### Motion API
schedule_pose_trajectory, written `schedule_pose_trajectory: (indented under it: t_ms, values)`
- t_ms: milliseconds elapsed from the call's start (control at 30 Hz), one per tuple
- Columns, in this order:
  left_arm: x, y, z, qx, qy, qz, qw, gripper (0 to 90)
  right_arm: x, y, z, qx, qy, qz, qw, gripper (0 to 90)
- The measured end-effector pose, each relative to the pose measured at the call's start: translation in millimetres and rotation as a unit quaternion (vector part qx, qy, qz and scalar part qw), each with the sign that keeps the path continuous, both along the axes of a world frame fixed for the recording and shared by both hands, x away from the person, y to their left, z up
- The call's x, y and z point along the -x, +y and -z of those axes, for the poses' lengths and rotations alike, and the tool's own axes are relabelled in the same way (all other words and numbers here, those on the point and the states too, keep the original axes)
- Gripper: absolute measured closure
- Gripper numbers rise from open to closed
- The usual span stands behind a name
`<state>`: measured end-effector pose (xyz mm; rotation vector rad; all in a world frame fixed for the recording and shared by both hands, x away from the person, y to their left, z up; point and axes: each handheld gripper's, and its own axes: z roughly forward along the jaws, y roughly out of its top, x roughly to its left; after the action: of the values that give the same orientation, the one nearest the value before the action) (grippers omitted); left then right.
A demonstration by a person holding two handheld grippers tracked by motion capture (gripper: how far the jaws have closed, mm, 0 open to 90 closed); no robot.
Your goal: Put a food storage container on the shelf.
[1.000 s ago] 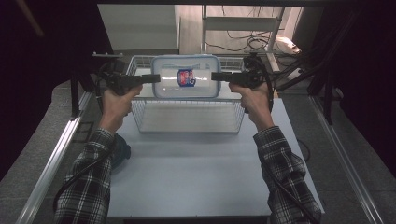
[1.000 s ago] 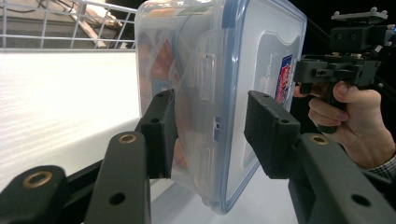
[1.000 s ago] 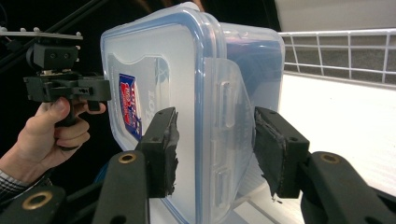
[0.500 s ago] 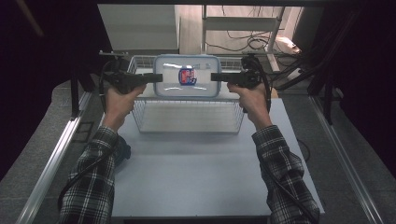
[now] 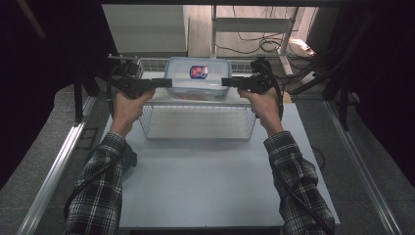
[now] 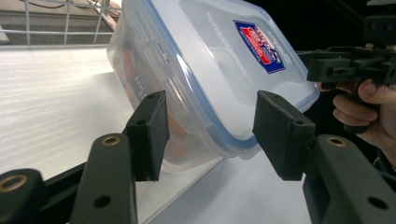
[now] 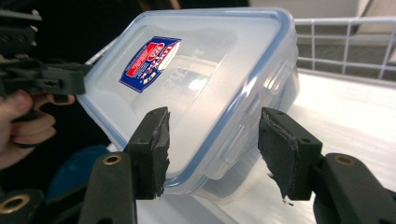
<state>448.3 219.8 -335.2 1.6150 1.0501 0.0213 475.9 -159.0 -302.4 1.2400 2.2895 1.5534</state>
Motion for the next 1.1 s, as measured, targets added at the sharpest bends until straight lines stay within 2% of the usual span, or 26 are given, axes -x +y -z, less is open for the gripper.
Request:
schedule_pose_trajectory:
  t_ms: [33,67,167,267,467,500,533,567,600,633,733,767,800,900,933,967,1067,1100]
  values:
    - [0.5,-0.1,0.2,-0.002,-0.004,-0.004,1.0000,44.9,2.9,3.5,-3.1,0.020,-0.015,0.006,0.9997,42.6]
    - [1.6,-0.8,-0.4,-0.006,-0.011,-0.010,0.9999,44.9,2.9,3.5,-3.1,0.020,-0.015,0.006,0.9997,42.6]
    - [5.3,-4.5,-5.0,-0.028,-0.027,-0.029,0.9988,43.7,6.6,7.3,-7.0,0.054,-0.045,0.030,0.9970,44.1]
    - [7.6,-6.7,-8.1,-0.043,-0.031,-0.032,0.9981,43.9,6.1,6.5,-7.1,0.054,-0.042,0.030,0.9972,44.1]
    - [8.0,-5.4,-7.1,-0.037,-0.028,-0.031,0.9984,44.9,4.6,3.8,-5.1,0.039,-0.035,0.034,0.9980,44.0]
    - [9.4,-6.6,-8.7,-0.047,-0.035,-0.040,0.9975,44.6,5.1,4.1,-5.2,0.040,-0.037,0.036,0.9979,43.9]
    - [9.4,-6.6,-8.7,-0.047,-0.035,-0.040,0.9975,42.4,5.1,4.1,-5.2,0.040,-0.037,0.036,0.9979,43.9]
    - [10.9,-6.9,-10.1,-0.059,-0.042,-0.050,0.9961,42.4,6.0,4.5,-5.6,0.043,-0.040,0.037,0.9976,43.5]
    - [12.5,-6.7,-11.3,-0.067,-0.050,-0.057,0.9948,37.6,6.9,4.7,-5.6,0.047,-0.046,0.037,0.9972,42.1]
    - [15.7,-4.5,-13.1,-0.069,-0.061,-0.056,0.9942,28.4,9.8,4.1,-5.7,0.042,-0.052,0.030,0.9973,37.9]
    - [20.6,-2.5,-13.0,-0.067,-0.068,-0.048,0.9943,22.5,13.1,2.2,-5.8,0.034,-0.055,0.019,0.9977,33.7]
    - [25.2,-2.8,-11.4,-0.077,-0.070,-0.040,0.9937,20.6,16.4,0.7,-5.2,0.031,-0.058,0.007,0.9978,29.0]
    - [25.2,-2.8,-11.4,-0.077,-0.070,-0.040,0.9937,20.2,16.4,0.7,-5.2,0.031,-0.058,0.007,0.9978,29.0]
    - [34.3,-5.8,-6.6,-0.098,-0.073,-0.034,0.9920,19.8,25.8,-0.8,-0.9,0.034,-0.066,-0.007,0.9972,19.9]
    - [37.3,-6.5,-4.5,-0.102,-0.072,-0.032,0.9917,19.8,25.8,-0.8,-0.9,0.034,-0.066,-0.007,0.9972,19.9]
    - [43.7,-7.4,0.1,-0.106,-0.074,-0.024,0.9913,19.4,31.8,-0.9,1.9,0.041,-0.072,-0.013,0.9964,14.8]
    - [51.0,-7.8,4.7,-0.107,-0.080,-0.015,0.9910,17.9,38.1,-1.1,4.7,0.048,-0.082,-0.019,0.9953,11.6]
    - [54.5,-7.8,7.1,-0.106,-0.081,-0.010,0.9910,17.6,44.6,-0.5,7.8,0.059,-0.089,-0.020,0.9941,8.9]
